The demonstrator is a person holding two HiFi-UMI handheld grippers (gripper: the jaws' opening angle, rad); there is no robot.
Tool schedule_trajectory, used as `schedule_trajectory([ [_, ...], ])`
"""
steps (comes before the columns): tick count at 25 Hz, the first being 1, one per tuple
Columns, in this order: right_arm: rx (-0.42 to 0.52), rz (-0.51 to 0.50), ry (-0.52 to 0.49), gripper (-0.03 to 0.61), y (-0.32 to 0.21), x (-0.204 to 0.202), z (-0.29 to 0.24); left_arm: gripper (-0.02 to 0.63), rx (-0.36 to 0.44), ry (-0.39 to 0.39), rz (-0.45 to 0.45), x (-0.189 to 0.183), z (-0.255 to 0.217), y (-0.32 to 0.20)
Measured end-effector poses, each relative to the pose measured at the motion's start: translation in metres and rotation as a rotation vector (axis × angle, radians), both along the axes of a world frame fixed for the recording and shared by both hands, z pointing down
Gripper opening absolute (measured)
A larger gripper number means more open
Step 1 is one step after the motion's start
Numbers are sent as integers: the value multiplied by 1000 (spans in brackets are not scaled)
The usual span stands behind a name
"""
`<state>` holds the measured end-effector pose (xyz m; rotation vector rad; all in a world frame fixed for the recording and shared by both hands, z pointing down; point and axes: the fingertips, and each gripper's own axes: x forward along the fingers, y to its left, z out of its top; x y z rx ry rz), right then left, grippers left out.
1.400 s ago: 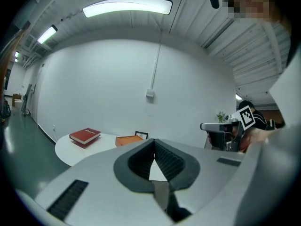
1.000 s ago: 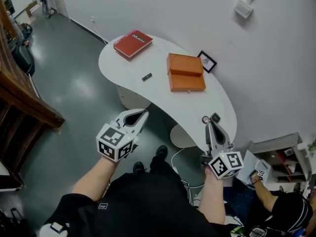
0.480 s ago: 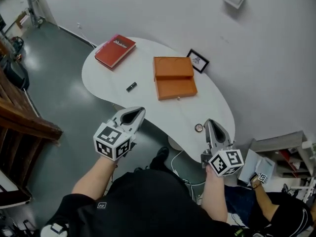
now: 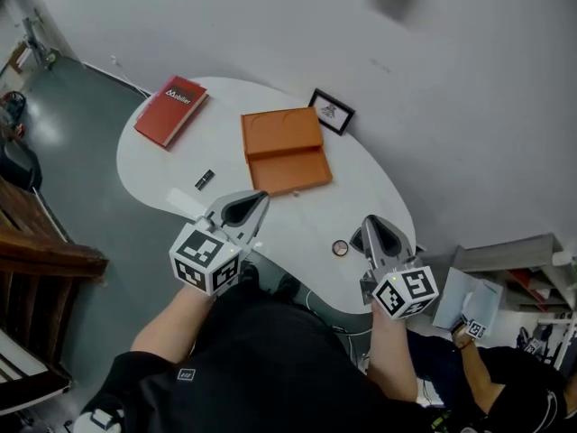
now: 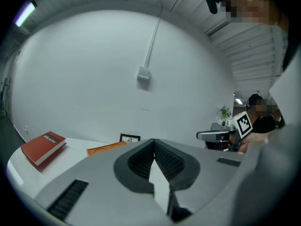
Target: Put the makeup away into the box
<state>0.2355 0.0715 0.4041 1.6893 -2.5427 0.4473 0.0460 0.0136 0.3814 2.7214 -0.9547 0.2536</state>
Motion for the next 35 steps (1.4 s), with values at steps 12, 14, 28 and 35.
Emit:
schedule_trajectory([
  [12,-177,84,44,40,17,10,79,12,-91,-57,215,66,48,-26],
  [14,-229,88,55,41,25,7,103,12,-114,-72,245,74,60,-24],
  [28,-485,191,105,225,46,8,242,12,-244,-183,365,91,140,1],
  [35,-563,240,171,238,34,10,279,12,-273,-199,377,91,152,7],
])
